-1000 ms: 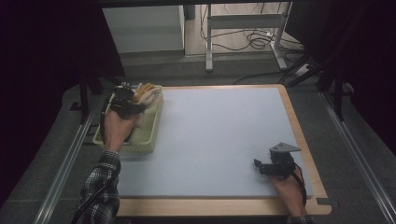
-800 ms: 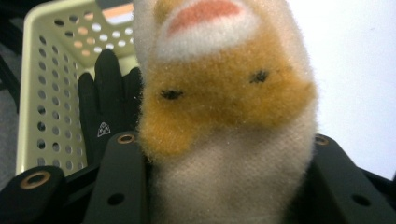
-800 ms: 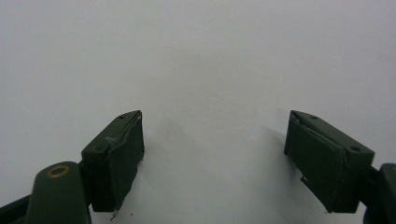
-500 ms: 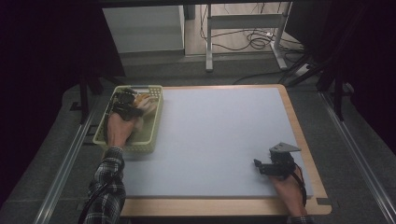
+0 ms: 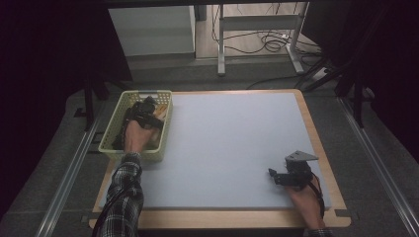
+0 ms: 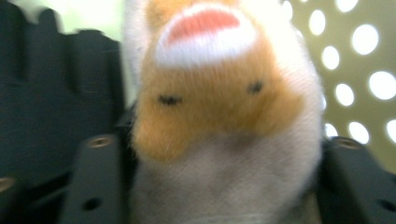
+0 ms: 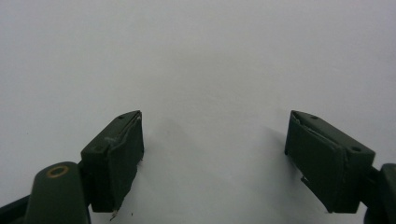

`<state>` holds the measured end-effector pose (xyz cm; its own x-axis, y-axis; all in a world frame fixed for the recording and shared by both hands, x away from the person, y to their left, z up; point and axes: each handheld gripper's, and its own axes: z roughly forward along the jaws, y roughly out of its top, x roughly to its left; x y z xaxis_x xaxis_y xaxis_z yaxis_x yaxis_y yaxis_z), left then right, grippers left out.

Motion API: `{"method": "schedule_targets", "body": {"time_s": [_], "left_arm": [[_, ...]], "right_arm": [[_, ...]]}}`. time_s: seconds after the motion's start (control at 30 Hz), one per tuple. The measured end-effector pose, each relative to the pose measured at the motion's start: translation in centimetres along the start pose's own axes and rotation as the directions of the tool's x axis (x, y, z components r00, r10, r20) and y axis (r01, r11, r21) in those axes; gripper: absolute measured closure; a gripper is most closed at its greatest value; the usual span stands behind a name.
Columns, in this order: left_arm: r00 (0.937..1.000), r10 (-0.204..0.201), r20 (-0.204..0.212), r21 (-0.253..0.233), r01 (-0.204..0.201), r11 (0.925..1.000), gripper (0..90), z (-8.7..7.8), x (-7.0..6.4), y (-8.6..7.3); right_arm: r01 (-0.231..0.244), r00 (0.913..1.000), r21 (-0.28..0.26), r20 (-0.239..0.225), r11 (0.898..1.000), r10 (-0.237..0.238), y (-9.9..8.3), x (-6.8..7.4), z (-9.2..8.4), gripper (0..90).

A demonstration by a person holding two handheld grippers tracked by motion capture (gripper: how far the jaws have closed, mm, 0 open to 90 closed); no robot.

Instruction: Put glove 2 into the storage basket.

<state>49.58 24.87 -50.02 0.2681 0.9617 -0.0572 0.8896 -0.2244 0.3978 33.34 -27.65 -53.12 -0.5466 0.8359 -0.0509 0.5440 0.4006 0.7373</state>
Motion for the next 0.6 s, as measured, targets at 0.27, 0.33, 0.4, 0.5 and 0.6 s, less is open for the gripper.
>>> {"method": "schedule_targets", "body": {"time_s": [0.27,0.33,0.4,0.5,0.6], "left_arm": [[0.9994,0.034,0.011,-0.036,-0.034,0.9988,12.5,-2.6,0.1,-0.6],[0.9992,0.039,0.008,-0.057,-0.038,0.9976,12.8,-3.5,0.3,-0.7],[0.9996,0.028,0.008,-0.089,-0.027,0.9957,15.6,-4.7,0.7,-0.9],[0.9998,0.014,0.013,-0.125,-0.012,0.9920,25.2,-5.7,1.4,-1.3],[0.9999,0.010,0.000,-0.123,-0.010,0.9923,43.4,-5.7,1.8,-1.8]], "right_arm": [[0.001,1.0000,0.000,0.000,1.000,-0.001,0.0,0.0,0.0,19.2],[0.002,1.0000,0.000,0.001,1.000,-0.002,0.0,0.0,0.0,19.2],[0.002,1.0000,0.000,0.001,1.000,-0.002,0.0,0.0,0.0,19.2],[0.001,1.0000,0.001,0.001,1.000,-0.001,0.0,0.0,0.0,19.2],[0.001,1.0000,0.001,0.001,1.000,-0.001,0.0,0.0,0.0,19.2]]}}
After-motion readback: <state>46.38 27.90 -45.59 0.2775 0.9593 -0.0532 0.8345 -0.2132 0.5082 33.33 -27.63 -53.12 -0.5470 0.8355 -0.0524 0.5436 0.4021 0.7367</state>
